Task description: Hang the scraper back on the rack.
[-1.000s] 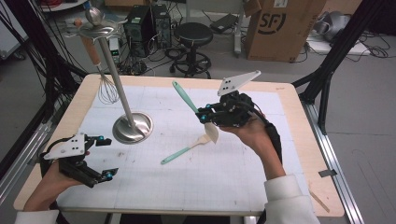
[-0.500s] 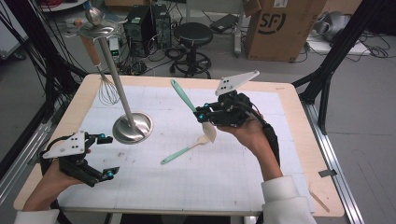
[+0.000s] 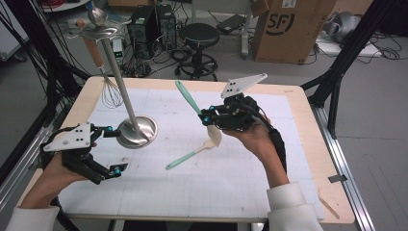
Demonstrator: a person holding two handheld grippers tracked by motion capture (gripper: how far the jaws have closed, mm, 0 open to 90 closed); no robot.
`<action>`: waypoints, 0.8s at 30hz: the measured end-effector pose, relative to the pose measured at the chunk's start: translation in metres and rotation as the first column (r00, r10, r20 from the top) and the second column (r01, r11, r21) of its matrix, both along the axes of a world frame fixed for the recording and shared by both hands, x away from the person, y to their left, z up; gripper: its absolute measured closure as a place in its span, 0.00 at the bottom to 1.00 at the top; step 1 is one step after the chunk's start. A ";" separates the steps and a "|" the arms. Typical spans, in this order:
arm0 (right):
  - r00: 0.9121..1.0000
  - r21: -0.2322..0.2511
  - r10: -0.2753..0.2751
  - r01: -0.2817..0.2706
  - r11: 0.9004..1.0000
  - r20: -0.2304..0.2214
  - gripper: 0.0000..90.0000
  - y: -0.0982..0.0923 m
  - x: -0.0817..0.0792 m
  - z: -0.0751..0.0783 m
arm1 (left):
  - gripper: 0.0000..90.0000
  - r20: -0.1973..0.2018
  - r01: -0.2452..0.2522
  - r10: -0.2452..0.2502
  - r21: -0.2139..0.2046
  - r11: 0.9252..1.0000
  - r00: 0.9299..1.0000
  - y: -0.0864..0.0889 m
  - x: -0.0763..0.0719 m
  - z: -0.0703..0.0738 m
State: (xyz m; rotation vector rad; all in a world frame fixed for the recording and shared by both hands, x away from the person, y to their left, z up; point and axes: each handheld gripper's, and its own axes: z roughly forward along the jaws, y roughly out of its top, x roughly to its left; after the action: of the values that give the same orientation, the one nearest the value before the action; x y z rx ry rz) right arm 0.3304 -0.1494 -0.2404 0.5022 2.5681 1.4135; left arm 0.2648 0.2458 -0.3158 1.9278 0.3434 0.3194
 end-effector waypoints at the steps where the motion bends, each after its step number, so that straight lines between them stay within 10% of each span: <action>1: 1.000 0.001 -0.004 0.004 1.000 0.001 0.90 -0.001 -0.001 0.001 | 0.02 0.007 -0.003 0.003 0.001 1.000 1.000 -0.002 0.001 0.005; 24: 1.000 0.039 -0.005 0.004 0.999 0.015 0.90 -0.003 -0.004 0.009 | 0.02 0.014 0.037 -0.037 -0.014 0.999 0.999 -0.052 0.023 0.082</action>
State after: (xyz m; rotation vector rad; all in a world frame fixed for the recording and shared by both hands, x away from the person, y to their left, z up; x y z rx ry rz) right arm 0.3265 -0.1523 -0.2319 0.5005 2.5302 1.4632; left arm 0.2879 0.1941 -0.2339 1.9146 0.2997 0.3048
